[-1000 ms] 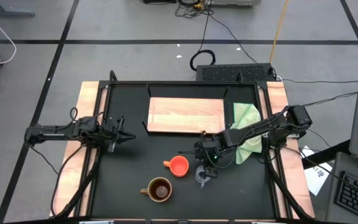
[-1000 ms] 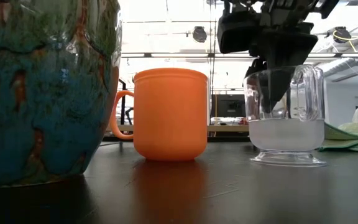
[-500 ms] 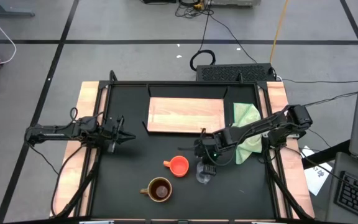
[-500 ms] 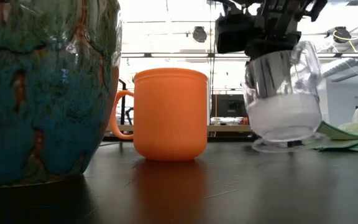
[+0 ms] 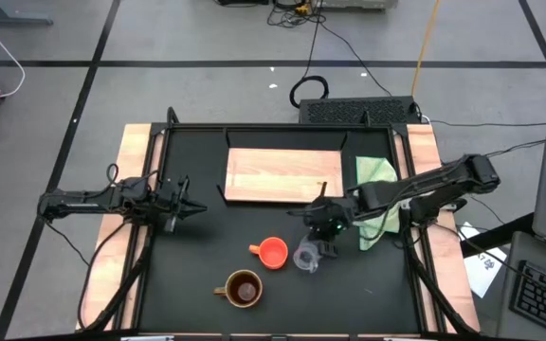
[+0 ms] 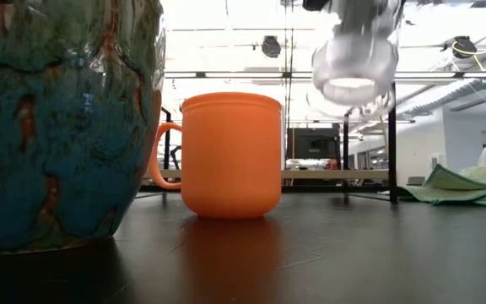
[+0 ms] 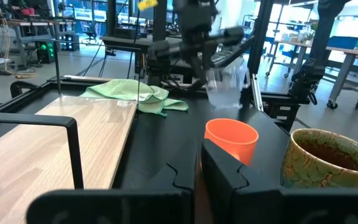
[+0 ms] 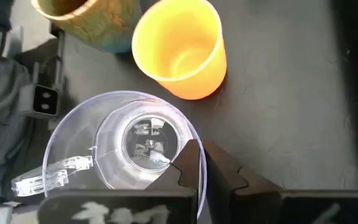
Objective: Stack small to large cups/mugs on shelf
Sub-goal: Put the transparent mug on the shelf
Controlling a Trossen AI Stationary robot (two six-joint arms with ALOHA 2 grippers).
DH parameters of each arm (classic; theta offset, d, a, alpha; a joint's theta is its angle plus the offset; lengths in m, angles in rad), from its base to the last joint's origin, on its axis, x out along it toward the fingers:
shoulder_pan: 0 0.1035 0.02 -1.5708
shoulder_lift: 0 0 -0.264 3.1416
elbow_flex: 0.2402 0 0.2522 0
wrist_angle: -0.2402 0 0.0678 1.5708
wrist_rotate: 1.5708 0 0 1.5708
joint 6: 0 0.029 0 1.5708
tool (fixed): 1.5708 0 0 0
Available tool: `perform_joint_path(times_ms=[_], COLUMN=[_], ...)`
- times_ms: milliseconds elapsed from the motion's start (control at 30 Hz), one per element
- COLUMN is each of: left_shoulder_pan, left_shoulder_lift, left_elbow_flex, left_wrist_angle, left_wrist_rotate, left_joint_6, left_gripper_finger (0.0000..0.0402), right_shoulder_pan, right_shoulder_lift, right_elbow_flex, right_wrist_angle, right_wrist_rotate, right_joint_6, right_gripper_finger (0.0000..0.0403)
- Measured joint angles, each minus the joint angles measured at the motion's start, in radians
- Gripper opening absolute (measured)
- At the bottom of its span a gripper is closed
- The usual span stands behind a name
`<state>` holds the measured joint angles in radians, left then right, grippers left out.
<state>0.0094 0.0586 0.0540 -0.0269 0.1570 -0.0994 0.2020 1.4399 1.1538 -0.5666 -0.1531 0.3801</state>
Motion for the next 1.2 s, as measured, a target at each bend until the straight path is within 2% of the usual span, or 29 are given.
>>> perform_joint_path(times_ms=[133, 367, 700, 867, 1200], left_shoulder_pan=[0.000, 0.000, 0.000, 0.000, 0.000], left_shoulder_lift=[0.000, 0.000, 0.000, 0.000, 0.000], left_elbow_flex=[0.000, 0.000, 0.000, 0.000, 0.000], left_wrist_angle=[0.000, 0.000, 0.000, 0.000, 0.000], left_wrist_rotate=[0.000, -0.001, -0.001, -0.001, -0.001], left_joint_6=[0.000, 0.042, 0.044, 0.042, 0.038], left_gripper_finger=[0.0026, 0.0026, 0.0026, 0.0026, 0.0026], right_shoulder_pan=[0.001, 0.023, 0.157, 0.192, 0.193], right_shoulder_lift=[-0.079, -0.193, -0.324, -0.390, -0.554], right_elbow_flex=[0.000, 0.000, -0.014, -0.105, -0.395], right_wrist_angle=[-0.034, -0.073, -0.095, -0.030, 0.194], right_wrist_rotate=[0.010, 0.115, 0.287, 0.365, 0.362], right_joint_6=[0.000, 0.001, 0.004, 0.024, 0.015], right_gripper_finger=[0.0001, 0.0001, 0.0000, 0.0000, 0.0000])
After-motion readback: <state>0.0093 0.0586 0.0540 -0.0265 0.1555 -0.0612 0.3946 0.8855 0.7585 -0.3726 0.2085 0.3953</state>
